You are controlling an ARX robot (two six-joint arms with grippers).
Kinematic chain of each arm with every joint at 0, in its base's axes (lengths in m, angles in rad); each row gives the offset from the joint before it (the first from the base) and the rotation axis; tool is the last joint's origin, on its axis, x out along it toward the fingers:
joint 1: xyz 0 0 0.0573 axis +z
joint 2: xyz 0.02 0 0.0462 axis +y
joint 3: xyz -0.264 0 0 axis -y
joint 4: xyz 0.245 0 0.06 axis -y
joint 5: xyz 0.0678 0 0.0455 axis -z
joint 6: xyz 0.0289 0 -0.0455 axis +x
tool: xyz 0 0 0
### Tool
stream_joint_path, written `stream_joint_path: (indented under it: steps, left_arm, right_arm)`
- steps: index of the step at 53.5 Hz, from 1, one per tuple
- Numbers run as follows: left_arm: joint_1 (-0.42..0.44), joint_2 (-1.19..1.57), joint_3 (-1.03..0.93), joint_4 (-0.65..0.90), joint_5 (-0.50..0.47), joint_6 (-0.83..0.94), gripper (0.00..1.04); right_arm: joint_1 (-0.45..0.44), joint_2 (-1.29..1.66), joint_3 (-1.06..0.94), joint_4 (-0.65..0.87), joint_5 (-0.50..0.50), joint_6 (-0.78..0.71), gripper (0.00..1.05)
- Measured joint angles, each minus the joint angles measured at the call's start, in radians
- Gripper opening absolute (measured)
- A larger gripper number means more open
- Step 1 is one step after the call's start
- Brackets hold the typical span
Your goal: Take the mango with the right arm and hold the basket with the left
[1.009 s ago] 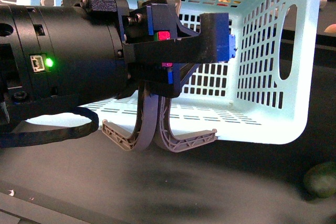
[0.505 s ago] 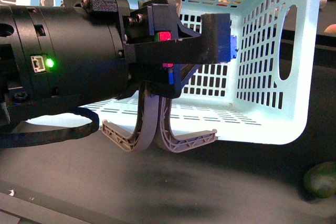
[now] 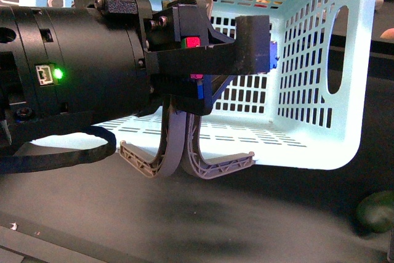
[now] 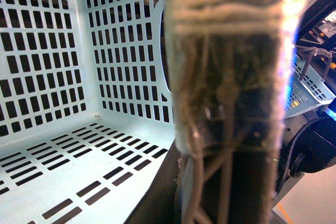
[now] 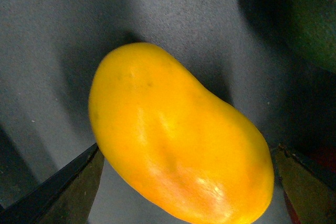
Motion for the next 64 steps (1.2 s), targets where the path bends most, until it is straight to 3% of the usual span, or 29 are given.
stream_joint_path:
  steps: [37,51,64]
  left_arm:
    - [0.0,0.0,0.0,0.0,0.0,0.0,0.08]
    - [0.0,0.0,0.0,0.0,0.001,0.0,0.08]
    - [0.0,0.0,0.0,0.0,0.0,0.0,0.08]
  right_arm:
    - [-0.057,0.049,0.033,0.005,0.016,0.018,0.96]
    - [-0.058,0.055,0.037,0.008,0.013,0.039,0.7]
    - [-0.059,0.055,0.03,0.028,-0.001,0.073,0.61]
